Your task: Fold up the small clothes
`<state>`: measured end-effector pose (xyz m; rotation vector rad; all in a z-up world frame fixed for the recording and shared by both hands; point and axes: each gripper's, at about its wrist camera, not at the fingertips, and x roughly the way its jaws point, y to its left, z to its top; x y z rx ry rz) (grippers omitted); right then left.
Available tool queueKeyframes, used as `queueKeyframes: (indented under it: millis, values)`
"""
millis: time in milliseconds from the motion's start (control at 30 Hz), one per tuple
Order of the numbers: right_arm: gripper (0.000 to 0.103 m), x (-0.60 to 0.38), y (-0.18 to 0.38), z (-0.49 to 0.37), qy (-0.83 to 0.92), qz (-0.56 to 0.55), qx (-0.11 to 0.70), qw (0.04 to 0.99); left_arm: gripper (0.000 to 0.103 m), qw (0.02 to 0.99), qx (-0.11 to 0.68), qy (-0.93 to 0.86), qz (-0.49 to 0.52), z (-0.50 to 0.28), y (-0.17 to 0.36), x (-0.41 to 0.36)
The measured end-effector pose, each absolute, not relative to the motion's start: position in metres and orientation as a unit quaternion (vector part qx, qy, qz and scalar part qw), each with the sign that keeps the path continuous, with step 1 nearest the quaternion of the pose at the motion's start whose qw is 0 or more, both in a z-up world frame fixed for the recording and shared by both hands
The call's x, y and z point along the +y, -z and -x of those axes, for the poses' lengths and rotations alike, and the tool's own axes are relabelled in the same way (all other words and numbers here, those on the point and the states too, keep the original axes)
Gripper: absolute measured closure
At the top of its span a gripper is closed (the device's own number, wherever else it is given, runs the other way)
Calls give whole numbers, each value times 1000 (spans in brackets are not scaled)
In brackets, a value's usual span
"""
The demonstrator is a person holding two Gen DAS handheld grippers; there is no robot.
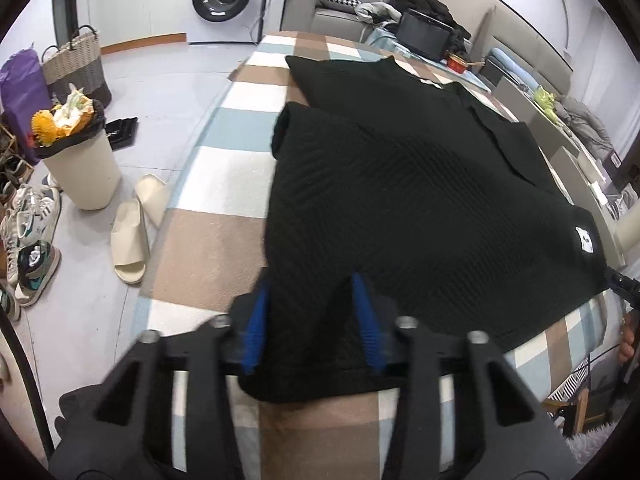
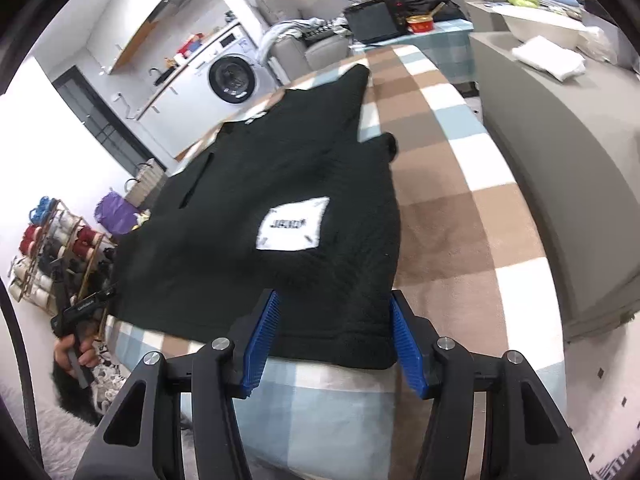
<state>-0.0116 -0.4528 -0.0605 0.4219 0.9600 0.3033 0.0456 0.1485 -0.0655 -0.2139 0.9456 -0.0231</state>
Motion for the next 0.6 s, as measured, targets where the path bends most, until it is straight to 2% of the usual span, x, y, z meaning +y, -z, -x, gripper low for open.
queueKeyframes:
  millis: [33,133,167,200,333,400,600]
  values:
    - [46,-453,62,12,-146,-204,454,855,86,886,451,12,107,-43,64,150]
    - [46,-453,64,10,-143,-206,455,855,96,891,439,24,114,-36,57,150]
    - [54,-452,64,10,-139,-203,454,856,97,895,432,22,110,-35,54,150]
    - [68,-452,65,9,-133,-200,454,858,97,897,428,20,109,-34,51,149]
    - [92,-458,65,8,-113,-200,442,867,99,903,413,24,115,-32,39,151]
    - [96,-459,59,9,-114,-205,429,872,99,906,406,28,120,-32,31,153]
    - [97,-466,18,-8,-116,-232,365,894,100,919,370,36,130,-48,2,157]
